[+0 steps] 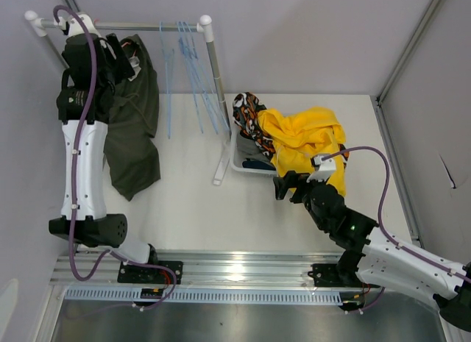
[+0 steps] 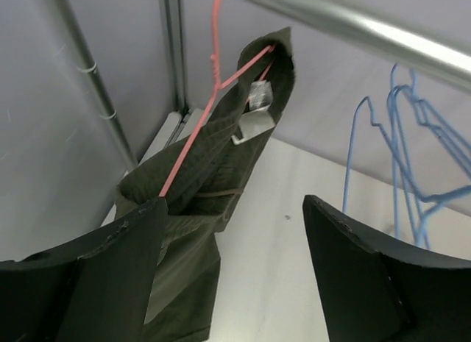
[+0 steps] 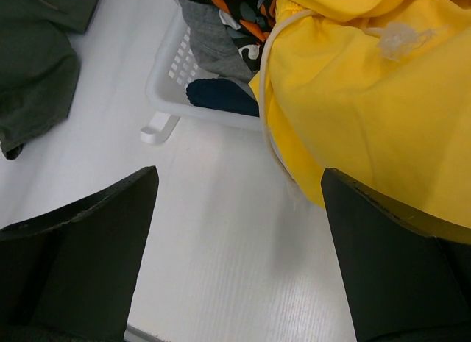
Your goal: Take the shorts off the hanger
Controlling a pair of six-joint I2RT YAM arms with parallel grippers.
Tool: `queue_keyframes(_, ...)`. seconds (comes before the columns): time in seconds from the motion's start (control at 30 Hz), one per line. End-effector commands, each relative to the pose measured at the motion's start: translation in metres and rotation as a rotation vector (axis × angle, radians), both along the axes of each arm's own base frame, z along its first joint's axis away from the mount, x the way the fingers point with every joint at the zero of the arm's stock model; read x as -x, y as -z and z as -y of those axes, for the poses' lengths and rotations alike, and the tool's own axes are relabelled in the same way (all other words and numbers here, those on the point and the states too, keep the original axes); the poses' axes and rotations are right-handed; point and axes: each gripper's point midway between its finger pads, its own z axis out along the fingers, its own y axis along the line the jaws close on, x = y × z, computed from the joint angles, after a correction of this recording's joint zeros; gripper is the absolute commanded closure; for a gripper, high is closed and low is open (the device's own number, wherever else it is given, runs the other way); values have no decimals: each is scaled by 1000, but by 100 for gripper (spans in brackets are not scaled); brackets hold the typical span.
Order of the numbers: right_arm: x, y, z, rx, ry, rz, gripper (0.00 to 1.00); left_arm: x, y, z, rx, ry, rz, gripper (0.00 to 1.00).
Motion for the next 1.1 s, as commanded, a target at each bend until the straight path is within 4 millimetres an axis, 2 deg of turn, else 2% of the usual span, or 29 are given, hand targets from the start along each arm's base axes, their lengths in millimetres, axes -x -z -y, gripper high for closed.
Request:
queue_keyframes(0.0,0,-1,2,-6,5,12,1,-7,22,-26,-20,-97,-50,20)
queue_keyframes(0.07,0,1,2,-1,5,9,1,-10,24,-31,-17,-120,-36,20)
queue_keyframes(0.1,1,4,2,2,2,6,1,-13,38,-33,-19,-126,-62,20)
queue_keyframes(0.17,1,7,2,6,-1,0,1,-16,38,-38,-21,-144,-44,18)
queue_keyframes(0.23,2,11,2,11,-5,-6,1,-22,48,-44,-22,-159,-62,17)
queue_keyframes(0.4,1,17,0,13,-19,-10,1,-41,59,-58,-11,-179,-83,18)
queue_keyframes(0.43,0,20,-1,16,-23,-13,1,-45,59,-60,-9,-181,-82,18)
queue_keyframes(0.5,-2,25,0,31,-23,-25,1,-56,72,-62,-5,-177,-114,20)
queue_keyframes(0.53,-4,21,-2,13,-24,-10,1,-59,64,-62,-5,-177,-97,21)
queue_keyframes(0.6,-8,24,-1,20,-21,-14,1,-69,81,-63,-1,-173,-139,25)
queue_keyframes(0.73,-14,28,2,26,-18,-18,1,-75,73,-63,12,-191,-109,44)
queue_keyframes(0.77,-15,30,2,30,-18,-22,1,-75,82,-63,10,-188,-124,56)
queue_keyframes(0.83,-17,33,4,31,-15,-27,1,-74,79,-63,8,-184,-118,72)
queue_keyframes(0.87,-18,34,4,27,-14,-29,1,-74,79,-63,10,-187,-120,90)
queue_keyframes(0.9,-18,37,5,32,-16,-35,1,-74,75,-63,15,-183,-111,96)
queue_keyframes(0.93,-18,37,3,28,-23,-35,1,-74,76,-62,19,-181,-112,100)
queue_keyframes(1.07,-19,39,2,26,-28,-41,1,-68,61,-54,25,-163,-82,100)
